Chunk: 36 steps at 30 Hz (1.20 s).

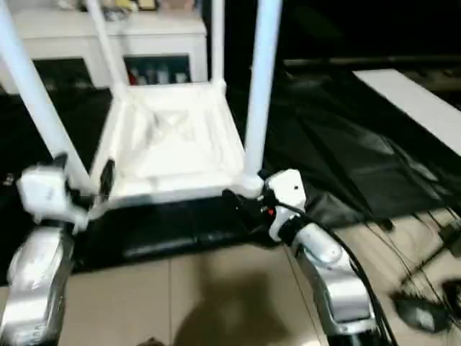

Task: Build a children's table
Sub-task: Flip table

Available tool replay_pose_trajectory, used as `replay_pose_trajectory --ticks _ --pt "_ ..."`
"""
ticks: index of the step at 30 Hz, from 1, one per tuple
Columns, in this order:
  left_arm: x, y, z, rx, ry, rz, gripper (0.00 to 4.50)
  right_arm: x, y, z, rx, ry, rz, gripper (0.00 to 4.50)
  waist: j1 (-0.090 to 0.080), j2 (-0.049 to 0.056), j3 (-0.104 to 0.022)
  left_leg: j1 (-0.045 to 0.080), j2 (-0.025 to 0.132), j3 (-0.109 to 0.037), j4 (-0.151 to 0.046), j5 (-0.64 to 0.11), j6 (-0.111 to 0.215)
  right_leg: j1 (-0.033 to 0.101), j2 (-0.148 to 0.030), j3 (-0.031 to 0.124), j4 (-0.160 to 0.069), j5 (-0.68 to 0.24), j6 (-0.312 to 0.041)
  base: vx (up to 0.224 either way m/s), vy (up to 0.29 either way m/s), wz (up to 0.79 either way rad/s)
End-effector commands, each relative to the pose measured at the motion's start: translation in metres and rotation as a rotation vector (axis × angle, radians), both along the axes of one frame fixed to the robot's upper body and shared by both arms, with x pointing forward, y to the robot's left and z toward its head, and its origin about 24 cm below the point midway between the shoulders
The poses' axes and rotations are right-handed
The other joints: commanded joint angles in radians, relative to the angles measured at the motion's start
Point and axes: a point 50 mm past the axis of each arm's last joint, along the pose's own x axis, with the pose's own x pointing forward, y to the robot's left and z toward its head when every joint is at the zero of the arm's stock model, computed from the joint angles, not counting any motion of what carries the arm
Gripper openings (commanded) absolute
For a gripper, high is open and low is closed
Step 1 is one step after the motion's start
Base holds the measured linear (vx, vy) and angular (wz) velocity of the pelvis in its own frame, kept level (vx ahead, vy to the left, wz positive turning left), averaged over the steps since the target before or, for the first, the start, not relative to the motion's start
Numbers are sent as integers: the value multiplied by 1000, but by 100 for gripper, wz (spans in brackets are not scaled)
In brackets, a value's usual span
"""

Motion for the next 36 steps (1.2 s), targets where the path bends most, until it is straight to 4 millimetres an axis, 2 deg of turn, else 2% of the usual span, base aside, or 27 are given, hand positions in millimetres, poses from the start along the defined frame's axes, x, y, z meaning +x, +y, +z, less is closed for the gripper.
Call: replay_pose_trajectory --ticks 1,2,3,4,5,6,7,8,9,10,11,12,13,14,15,17,19,22,24,26,27,28,29,32,34,36 --pt "5 7 -2 -50 35 101 433 2 0 3 -16 -10 -10 450 -21 31 -40 40 37 -25 -132 -704 -41 32 -10 -20 -106 -407 -71 -100 22 -3" --pt "7 6 1 -69 24 110 433 2 0 3 -21 -12 -8 450 -25 35 -32 0 66 -33 -193 -789 -29 89 -6 -37 -50 -299 -76 -127 31 -12" --pt "9 2 7 -92 -3 97 433 2 1 4 -20 -12 -8 450 -10 39 -21 -53 89 -23 -256 -868 -24 131 4 -48 51 -240 -74 -127 31 -12" --pt "9 -3 13 -101 -29 76 433 2 1 4 -21 -13 -8 450 64 9 -48 -54 68 48 -218 -686 13 120 -6 50 134 -288 -34 -99 -29 4" --pt "9 -6 18 -102 -49 59 433 1 1 5 -22 -15 -8 450 35 -53 -64 27 36 38 -112 -511 -7 49 -40 88 19 -613 38 36 -123 9" --pt "6 -14 24 -109 -87 17 433 1 0 5 -23 -16 -9 450 32 -41 -43 56 -14 4 67 -117 27 -43 -139 139 -164 -1088 -10 36 -123 9" --pt "6 -15 25 -111 -94 8 433 1 0 6 -22 -16 -9 450 41 -43 -43 -2 -18 -20 56 -26 42 14 -140 155 -147 -1046 -27 65 -83 -8" --pt "3 -19 28 -111 -117 -13 433 1 0 6 -25 -19 -8 450 59 -27 -60 -14 17 -19 -36 -39 -3 40 -89 113 -85 -746 -55 0 0 0" --pt "-1 -23 31 -109 -151 -28 433 0 -1 6 -24 -19 -5 450 62 -16 -70 6 28 -15 -62 -62 -17 32 -59 92 -64 -529 -78 0 0 0" --pt "-3 -24 32 -109 -164 -28 433 0 -1 6 -23 -19 -3 450 56 -4 -72 26 30 0 -74 -190 -20 11 -18 76 -44 -297 -124 -2 -17 28" --pt "-5 -25 34 -110 -178 -26 433 0 -1 6 -22 -19 -1 450 42 10 -75 19 41 -1 -89 -233 -15 24 -18 70 -39 -177 -173 0 0 0" --pt "-7 -24 33 -101 -179 2 433 0 -2 6 -22 -21 4 450 35 9 -74 8 41 0 -92 -236 -14 30 -18 68 -39 -138 -184 0 0 0" --pt "-6 -16 28 -98 -130 102 433 0 -3 7 -20 -24 8 450 30 8 -68 -3 40 1 -100 -273 -12 36 -20 64 -46 -149 -185 0 0 0" --pt "-2 -10 23 -100 -89 152 433 1 -4 9 -18 -27 7 450 25 0 -65 -1 34 4 -101 -315 -9 37 -25 64 -57 -218 -167 0 0 0" --pt "-2 -10 23 -100 -89 152 433 1 -4 9 -18 -27 7 450 25 0 -65 -1 34 4 -101 -315 -9 37 -25 64 -57 -218 -167 0 0 0" --pt "3 -7 21 -119 -63 163 433 2 -4 10 -10 -30 9 450 22 -1 -66 -4 28 5 -103 -297 -10 35 -28 66 -69 -267 -142 0 0 0" --pt "8 -5 18 -126 -32 163 433 3 -3 11 -8 -32 14 450 17 -5 -69 -7 30 6 -103 -263 -6 38 -29 67 -69 -234 -140 0 0 0" --pt "23 8 16 -144 15 242 433 6 -1 14 -3 -40 36 450 15 -2 -73 -9 25 7 -99 -198 1 42 -26 67 -61 -143 -150 0 0 0" --pt "26 10 15 -140 30 265 433 6 0 15 -2 -42 43 450 12 -3 -77 -12 28 7 -96 -151 8 49 -28 65 -54 -59 -165 0 0 0" --pt "34 13 14 -159 61 294 433 7 1 16 -2 -47 53 450 12 3 -80 -11 28 7 -91 -99 18 52 -27 64 -46 49 -190 0 0 0" --pt "35 13 13 -161 65 293 433 7 1 16 -2 -47 54 450 11 -4 -81 -9 27 10 -89 -90 27 53 -26 64 -46 78 -198 0 0 0" --pt "39 14 12 -168 76 291 433 6 2 16 -1 -47 57 450 13 -3 -80 -9 26 10 -90 -85 31 54 -27 63 -45 83 -202 0 0 0" --pt "41 15 11 -173 89 304 433 6 3 17 0 -48 59 450 15 3 -80 -6 28 10 -90 -82 35 52 -28 64 -45 87 -208 0 0 0" --pt "44 18 11 -183 99 341 433 7 4 17 0 -50 66 450 16 2 -80 -6 31 11 -90 -82 41 54 -28 62 -44 101 -220 0 0 0" --pt "48 21 11 -189 107 368 433 7 6 18 1 -52 75 450 16 8 -77 -6 31 10 -92 -98 40 53 -29 62 -46 85 -223 0 0 0" --pt "51 24 10 -201 115 374 433 7 8 18 2 -52 79 450 15 8 -75 -3 31 9 -95 -133 31 53 -30 63 -51 44 -216 0 0 0"
